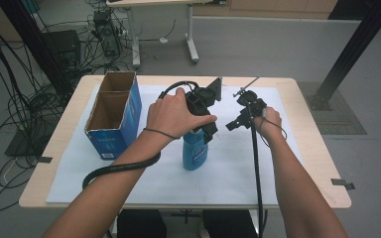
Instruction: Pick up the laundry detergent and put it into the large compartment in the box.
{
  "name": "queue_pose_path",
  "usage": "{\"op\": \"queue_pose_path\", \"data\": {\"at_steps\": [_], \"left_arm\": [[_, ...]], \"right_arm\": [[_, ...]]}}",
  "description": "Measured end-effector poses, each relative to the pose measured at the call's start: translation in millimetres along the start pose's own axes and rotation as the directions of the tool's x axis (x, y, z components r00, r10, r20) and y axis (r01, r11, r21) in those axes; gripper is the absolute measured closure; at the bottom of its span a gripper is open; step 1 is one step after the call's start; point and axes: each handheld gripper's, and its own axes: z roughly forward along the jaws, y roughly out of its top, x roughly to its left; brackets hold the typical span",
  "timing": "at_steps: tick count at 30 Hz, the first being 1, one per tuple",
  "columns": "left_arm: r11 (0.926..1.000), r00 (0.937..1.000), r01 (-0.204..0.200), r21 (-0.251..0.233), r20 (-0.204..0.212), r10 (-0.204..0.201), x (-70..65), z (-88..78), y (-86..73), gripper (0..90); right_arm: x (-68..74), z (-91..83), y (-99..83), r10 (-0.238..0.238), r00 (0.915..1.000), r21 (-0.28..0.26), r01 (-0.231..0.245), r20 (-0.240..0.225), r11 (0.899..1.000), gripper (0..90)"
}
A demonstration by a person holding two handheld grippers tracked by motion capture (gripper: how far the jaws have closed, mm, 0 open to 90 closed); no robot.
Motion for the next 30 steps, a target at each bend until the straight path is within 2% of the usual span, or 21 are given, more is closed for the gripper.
{"op": "queue_pose_path", "data": {"at_steps": [11,16,19,21,30], "left_arm": [[1.0000,1.0000,0.006,-0.003,0.000,-0.006,0.8,-0.2,-0.7,5.2],[0.9997,0.9999,0.014,-0.022,0.011,-0.013,3.4,-2.0,-3.7,4.7],[0.9998,0.9999,0.015,-0.016,-0.001,-0.015,2.0,-1.3,-3.1,4.7],[0.9998,0.9998,0.018,-0.013,0.007,-0.018,3.2,-0.6,-2.9,5.0],[0.9998,0.9999,0.013,-0.014,-0.003,-0.013,0.9,-1.7,-1.9,5.6]], "right_arm": [[0.9,-1.2,0.1,0.003,1.0000,0.001,-0.003,0.003,1.000,3.3],[0.1,-1.1,-0.9,0.002,1.0000,-0.002,-0.002,0.002,1.000,3.3],[0.2,-1.4,-1.1,0.003,1.0000,-0.002,-0.003,0.003,1.000,3.3],[0.7,-1.9,-1.0,0.002,1.0000,-0.002,-0.002,0.006,1.000,3.3],[0.2,-2.1,-1.5,0.004,1.0000,-0.002,-0.004,0.003,1.000,3.3]]}}
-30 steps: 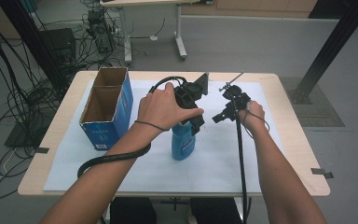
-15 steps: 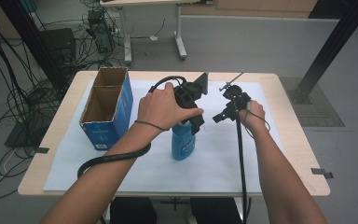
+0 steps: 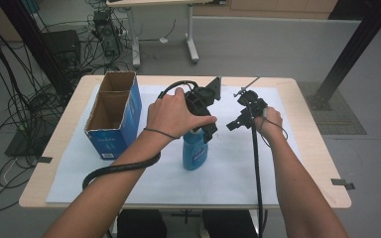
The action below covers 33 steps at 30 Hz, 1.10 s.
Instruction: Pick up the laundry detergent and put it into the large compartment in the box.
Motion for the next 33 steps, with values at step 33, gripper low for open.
{"op": "queue_pose_path", "data": {"at_steps": [33], "left_arm": [[0.9995,0.9994,0.016,0.026,-0.029,-0.015,-4.5,30.2,5.1,15.0]], "right_arm": [[-1.3,-2.3,-4.1,0.013,0.9999,-0.002,-0.013,0.001,1.000,3.3]]}}
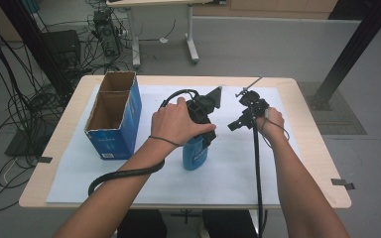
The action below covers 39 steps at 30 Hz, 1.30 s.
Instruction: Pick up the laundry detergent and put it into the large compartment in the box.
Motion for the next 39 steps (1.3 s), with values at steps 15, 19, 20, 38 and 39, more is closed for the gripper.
{"op": "queue_pose_path", "data": {"at_steps": [15,19,20,38,39], "left_arm": [[1.0000,0.9996,-0.005,0.000,-0.026,0.005,-4.9,-2.6,0.3,36.8],[1.0000,0.9995,-0.006,-0.004,-0.030,0.006,-6.0,-2.2,-0.6,37.0],[1.0000,0.9995,-0.007,-0.001,-0.032,0.007,-6.5,-2.3,-0.2,37.0],[1.0000,0.9995,-0.005,0.005,-0.030,0.006,-5.4,-2.6,0.7,37.2],[1.0000,0.9995,-0.007,0.002,-0.030,0.007,-5.2,-2.5,0.1,37.2]], "right_arm": [[-1.4,-0.5,-1.5,0.005,1.0000,-0.001,-0.005,-0.003,1.000,3.3],[-2.0,-0.5,-2.1,0.006,1.0000,-0.001,-0.006,-0.004,1.000,3.3],[-1.8,-0.5,-2.2,0.006,1.0000,-0.001,-0.006,-0.002,1.000,3.3],[-0.3,-1.6,-1.7,-0.011,0.9999,-0.005,0.011,0.003,1.000,3.4],[0.0,-1.8,-2.0,-0.012,0.9999,-0.007,0.012,0.005,1.000,3.3]]}}
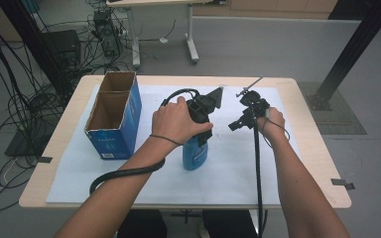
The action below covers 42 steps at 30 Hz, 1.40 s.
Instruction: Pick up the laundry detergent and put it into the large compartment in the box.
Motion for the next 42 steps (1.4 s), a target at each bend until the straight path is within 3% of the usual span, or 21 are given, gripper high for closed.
{"op": "queue_pose_path", "data": {"at_steps": [42], "left_arm": [[0.9999,0.9999,0.010,-0.002,-0.003,-0.010,-0.8,-0.2,-2.0,37.3]], "right_arm": [[3.9,-2.7,1.6,-0.011,0.9999,-0.003,0.011,0.013,1.000,3.3]]}}
